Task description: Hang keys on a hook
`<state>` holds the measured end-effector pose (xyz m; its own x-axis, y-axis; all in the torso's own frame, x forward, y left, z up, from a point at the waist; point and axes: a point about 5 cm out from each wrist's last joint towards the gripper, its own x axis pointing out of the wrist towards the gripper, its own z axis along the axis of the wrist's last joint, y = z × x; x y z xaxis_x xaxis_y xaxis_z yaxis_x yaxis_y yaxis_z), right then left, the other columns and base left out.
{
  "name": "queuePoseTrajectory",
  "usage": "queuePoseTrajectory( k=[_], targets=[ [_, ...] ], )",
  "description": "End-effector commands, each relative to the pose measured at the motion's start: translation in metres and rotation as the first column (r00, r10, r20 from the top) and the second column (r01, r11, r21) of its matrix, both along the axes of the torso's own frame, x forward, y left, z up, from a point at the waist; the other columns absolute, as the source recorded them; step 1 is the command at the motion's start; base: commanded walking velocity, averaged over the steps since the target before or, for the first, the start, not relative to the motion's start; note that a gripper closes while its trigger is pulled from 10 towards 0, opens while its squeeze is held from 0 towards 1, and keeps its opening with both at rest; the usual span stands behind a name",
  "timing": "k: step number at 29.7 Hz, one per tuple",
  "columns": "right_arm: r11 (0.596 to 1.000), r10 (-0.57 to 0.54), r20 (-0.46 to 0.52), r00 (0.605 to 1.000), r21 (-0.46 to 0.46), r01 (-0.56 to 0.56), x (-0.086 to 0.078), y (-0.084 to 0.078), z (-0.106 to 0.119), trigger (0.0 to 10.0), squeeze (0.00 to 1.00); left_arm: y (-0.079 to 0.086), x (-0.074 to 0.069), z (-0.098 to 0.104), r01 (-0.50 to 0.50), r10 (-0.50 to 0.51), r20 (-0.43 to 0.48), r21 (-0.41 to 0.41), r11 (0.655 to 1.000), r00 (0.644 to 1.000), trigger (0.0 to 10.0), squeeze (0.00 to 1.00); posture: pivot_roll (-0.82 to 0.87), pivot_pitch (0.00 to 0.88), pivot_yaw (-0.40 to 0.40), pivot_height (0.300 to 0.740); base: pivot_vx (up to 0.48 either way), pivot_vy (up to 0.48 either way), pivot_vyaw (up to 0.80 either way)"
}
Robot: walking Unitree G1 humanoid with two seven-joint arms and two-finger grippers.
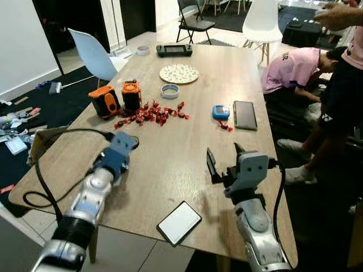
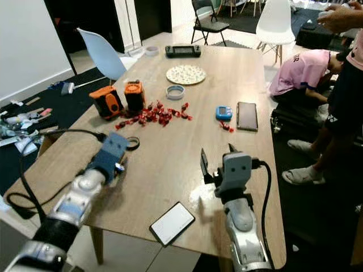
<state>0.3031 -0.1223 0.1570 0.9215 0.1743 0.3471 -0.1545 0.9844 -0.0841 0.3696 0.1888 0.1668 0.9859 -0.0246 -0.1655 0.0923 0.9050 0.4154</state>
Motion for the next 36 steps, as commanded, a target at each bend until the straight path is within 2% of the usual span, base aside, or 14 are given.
queuePoseTrajectory(
  k=[1,7,13,18,20,21,23,24,25,27,28,30,35,36],
  targets=[
    [1.0,-0.003,-0.009,1.0,0.003,0.003,-0.002,0.0,-0.001,10.0,0.0,-0.001,0.002,-0.005,-0.003,0.0,-0.035,-0.075,0.997,0.999,10.0,0.0,0.11,0.198,0.027,0.74,0.0,0.0,0.0],
    [1.0,0.002,-0.019,1.0,0.003,-0.002,-0.003,0.002,-0.001,10.0,0.0,0.001,0.015,-0.003,-0.062,0.048,-0.075,-0.197,0.978,0.996,10.0,0.0,0.11,0.204,0.025,0.74,0.0,0.0,0.0],
    [1.0,0.001,-0.021,1.0,0.002,-0.001,-0.004,0.001,-0.001,10.0,0.0,0.002,0.019,-0.008,-0.101,0.082,-0.095,-0.211,0.972,0.992,10.0,0.0,0.09,0.211,0.025,0.74,0.0,0.0,0.0],
    [1.0,-0.004,-0.021,1.0,-0.002,0.004,-0.006,-0.001,0.0,10.0,0.0,0.007,0.021,-0.012,-0.144,0.123,-0.109,-0.213,0.966,0.986,8.4,0.0,0.09,0.211,0.026,0.74,0.0,0.0,0.0],
    [1.0,-0.009,-0.021,1.0,-0.004,0.009,-0.007,-0.003,0.0,10.0,0.0,0.009,0.021,-0.012,-0.157,0.135,-0.111,-0.216,0.964,0.985,7.6,0.0,0.07,0.211,0.029,0.74,0.0,0.0,0.0],
    [1.0,-0.013,-0.022,1.0,-0.006,0.013,-0.008,-0.004,-0.001,10.0,0.0,0.012,0.021,-0.012,-0.162,0.141,-0.111,-0.219,0.962,0.984,6.0,0.0,0.07,0.207,0.029,0.74,0.0,0.0,0.0],
    [1.0,-0.013,-0.022,1.0,-0.006,0.013,-0.008,-0.004,-0.001,10.0,0.0,0.012,0.021,-0.012,-0.162,0.141,-0.111,-0.219,0.962,0.984,6.0,0.0,0.07,0.207,0.029,0.74,0.0,0.0,0.0],
    [1.0,-0.016,-0.024,1.0,-0.008,0.016,-0.008,-0.004,-0.001,10.0,0.0,0.014,0.022,-0.011,-0.172,0.151,-0.108,-0.222,0.96,0.983,4.2,0.0,0.07,0.201,0.027,0.74,0.0,0.0,0.0],
    [1.0,-0.017,-0.026,1.0,-0.009,0.016,-0.008,-0.005,-0.001,10.0,0.0,0.016,0.023,-0.01,-0.178,0.158,-0.106,-0.226,0.958,0.982,3.7,0.0,0.07,0.198,0.025,0.74,0.0,0.0,0.0],
    [1.0,-0.017,-0.026,1.0,-0.009,0.016,-0.008,-0.005,-0.001,10.0,0.0,0.016,0.023,-0.01,-0.178,0.158,-0.106,-0.226,0.958,0.982,3.7,0.0,0.07,0.198,0.025,0.74,0.0,0.0,0.0],
    [1.0,-0.014,-0.025,1.0,-0.01,0.014,-0.007,-0.004,-0.001,10.0,0.0,0.018,0.023,-0.01,-0.184,0.164,-0.106,-0.228,0.956,0.981,0.5,0.0,0.07,0.189,0.024,0.74,0.0,0.0,0.0],
    [1.0,-0.012,-0.022,1.0,-0.01,0.012,-0.006,-0.004,0.0,10.0,0.0,0.019,0.023,-0.011,-0.19,0.169,-0.107,-0.232,0.954,0.98,0.0,0.0,0.07,0.188,0.024,0.74,0.0,0.0,0.0],
    [1.0,-0.01,-0.02,1.0,-0.008,0.01,-0.005,-0.003,0.001,10.0,0.0,0.023,0.022,-0.014,-0.203,0.181,-0.109,-0.246,0.948,0.977,0.5,0.0,0.08,0.178,0.023,0.74,0.0,0.0,0.0],
    [1.0,-0.008,-0.02,1.0,-0.007,0.008,-0.005,-0.002,0.001,10.0,0.0,0.025,0.021,-0.014,-0.205,0.183,-0.107,-0.251,0.946,0.977,6.6,0.0,0.08,0.167,0.023,0.74,0.0,0.0,0.0]
  ],
)
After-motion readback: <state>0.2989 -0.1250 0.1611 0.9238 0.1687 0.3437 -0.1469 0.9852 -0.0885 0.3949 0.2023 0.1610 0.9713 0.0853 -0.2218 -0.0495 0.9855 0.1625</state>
